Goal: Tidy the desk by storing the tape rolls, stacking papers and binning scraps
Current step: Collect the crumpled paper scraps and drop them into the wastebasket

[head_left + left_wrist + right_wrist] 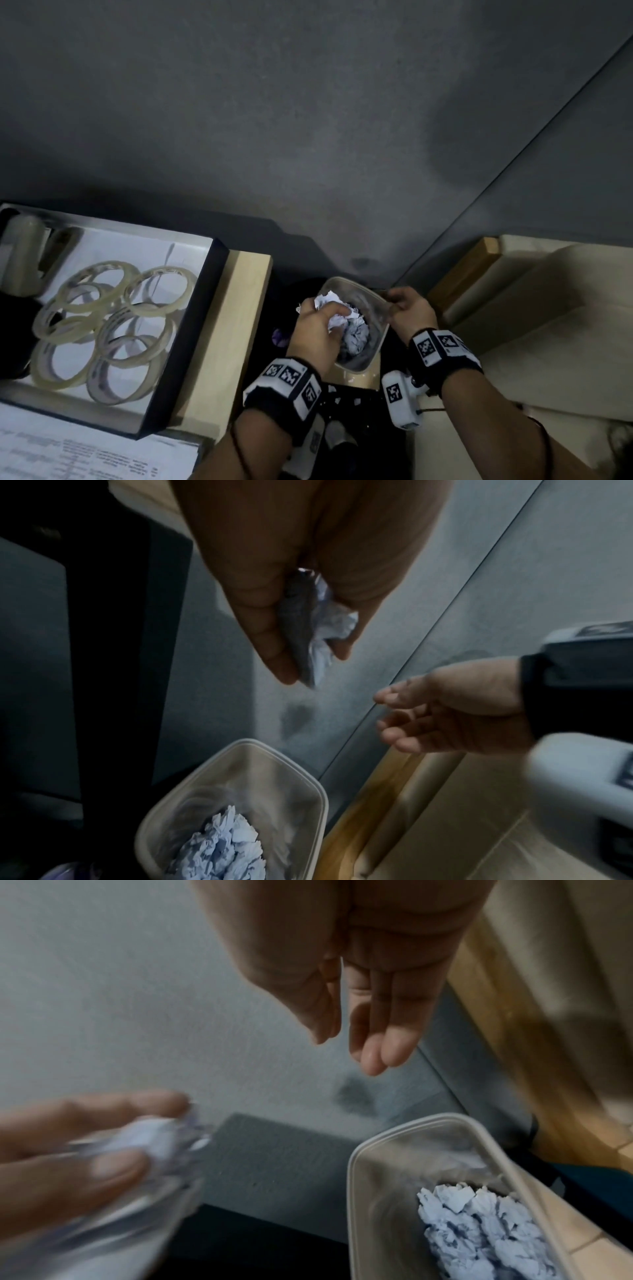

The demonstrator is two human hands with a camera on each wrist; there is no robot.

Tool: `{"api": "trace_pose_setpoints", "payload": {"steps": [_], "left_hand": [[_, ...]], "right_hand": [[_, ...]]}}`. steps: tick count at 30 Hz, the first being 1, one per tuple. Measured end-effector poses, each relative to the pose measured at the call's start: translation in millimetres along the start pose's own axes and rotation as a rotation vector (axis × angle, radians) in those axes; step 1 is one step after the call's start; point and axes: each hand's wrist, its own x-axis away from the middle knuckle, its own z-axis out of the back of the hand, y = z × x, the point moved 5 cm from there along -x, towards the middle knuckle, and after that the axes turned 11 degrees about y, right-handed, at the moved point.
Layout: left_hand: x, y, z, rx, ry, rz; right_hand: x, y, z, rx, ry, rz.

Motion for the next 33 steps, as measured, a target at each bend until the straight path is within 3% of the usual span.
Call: {"api": "trace_pose_setpoints", "payload": {"steps": [6,13,20,25,33], "left_hand": [[-21.8,1.2,-23.4,-0.013,-0.078,0.044],[-22.7,0.6,-22.5,0.080,-0.038,0.077],[6.7,13.9,10.9,0.116,0.064,0.056],[50.7,8.1,59.6,0.143,0.171,0.001],[149.1,-33.6,158.1,0.142,0.411,0.106]], "right_hand": [[-5.2,32.6,26.4,-0.048,0.022,-0.030],[15.8,35.1,37.5,-0.116,0.032,-0.056],[26.1,22.9,22.3,-0.104,-0.046,0.019],[80.9,-47.4,16.3,-0.108,-0.102,0.193],[203.8,-128.0,-23.4,-0.114,-0.290,0.491]]}}
